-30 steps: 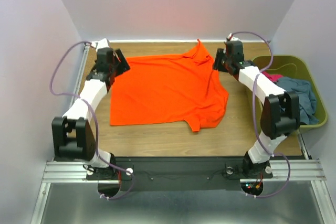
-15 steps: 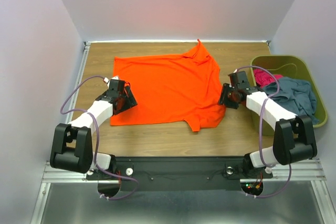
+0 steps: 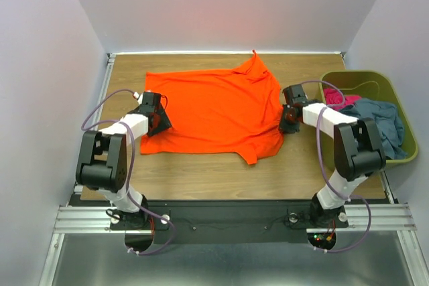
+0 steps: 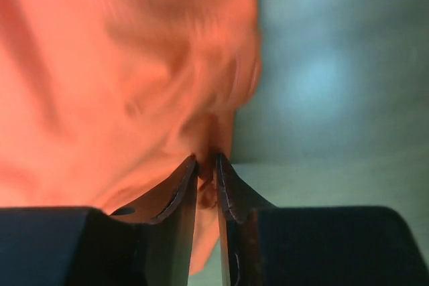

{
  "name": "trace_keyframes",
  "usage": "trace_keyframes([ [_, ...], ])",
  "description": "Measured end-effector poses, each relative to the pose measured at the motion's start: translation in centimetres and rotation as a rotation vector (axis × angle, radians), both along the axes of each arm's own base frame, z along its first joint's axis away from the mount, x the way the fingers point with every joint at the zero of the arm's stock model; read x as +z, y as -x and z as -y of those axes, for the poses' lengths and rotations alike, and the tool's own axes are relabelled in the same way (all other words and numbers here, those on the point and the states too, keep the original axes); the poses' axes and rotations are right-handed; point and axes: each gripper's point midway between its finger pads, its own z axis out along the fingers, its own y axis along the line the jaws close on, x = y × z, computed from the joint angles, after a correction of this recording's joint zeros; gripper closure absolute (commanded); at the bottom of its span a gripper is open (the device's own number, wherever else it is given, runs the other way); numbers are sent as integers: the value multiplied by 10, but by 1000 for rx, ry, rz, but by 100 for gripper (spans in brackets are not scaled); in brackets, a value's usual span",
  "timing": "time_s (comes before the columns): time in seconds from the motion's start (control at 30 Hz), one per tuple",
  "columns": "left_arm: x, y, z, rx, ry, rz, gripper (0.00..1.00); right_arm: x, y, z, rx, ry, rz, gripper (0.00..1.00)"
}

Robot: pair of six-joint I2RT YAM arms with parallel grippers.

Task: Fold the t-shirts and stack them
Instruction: Flatten the tshirt out

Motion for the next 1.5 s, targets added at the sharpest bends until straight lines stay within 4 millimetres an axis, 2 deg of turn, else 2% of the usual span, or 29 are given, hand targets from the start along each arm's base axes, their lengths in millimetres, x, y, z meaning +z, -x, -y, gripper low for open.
trace_keyframes([
  [0.13, 1, -28, -11, 22, -15, 9, 37, 3, -32, 1, -13, 37, 26, 77],
  [0.2, 3, -37, -14, 22, -23, 13, 30, 7, -54, -1, -17, 45, 56, 69],
  [0.23, 5, -40, -15, 20, -26, 16, 27, 11, -61, -2, -18, 44, 69, 62],
  [0.27, 7, -42, -18, 23, -31, 21, 22, 13, -65, -3, -18, 42, 78, 58],
  [0.37, 17, -40, -22, 31, -47, 37, 18, 29, -72, -5, -11, 28, 120, 48],
  [0.5, 46, -20, -33, 75, -73, 108, 17, 48, -61, -5, -6, 9, 164, 37],
  [0.6, 59, 2, -41, 114, -87, 150, 17, 55, -36, -2, -3, -1, 173, 30],
  [0.67, 52, 15, -47, 137, -105, 134, 18, 57, -18, 1, -1, -10, 168, 27],
  [0.83, 21, 41, -58, 166, -151, 20, 26, 54, -1, -1, 9, -34, 158, 26],
  [1.1, 0, 48, -66, 182, -179, -56, 33, 50, 6, -7, 29, -70, 134, 27],
  [1.27, -6, 50, -66, 181, -182, -72, 36, 46, 11, -12, 43, -91, 116, 34],
  [1.37, -6, 49, -66, 182, -180, -68, 43, 45, 13, -16, 55, -112, 104, 37],
  [1.47, -7, 47, -65, 179, -175, -63, 55, 42, 15, -21, 68, -137, 89, 40],
  [1.5, -7, 46, -65, 178, -173, -60, 62, 39, 16, -23, 74, -148, 76, 40],
])
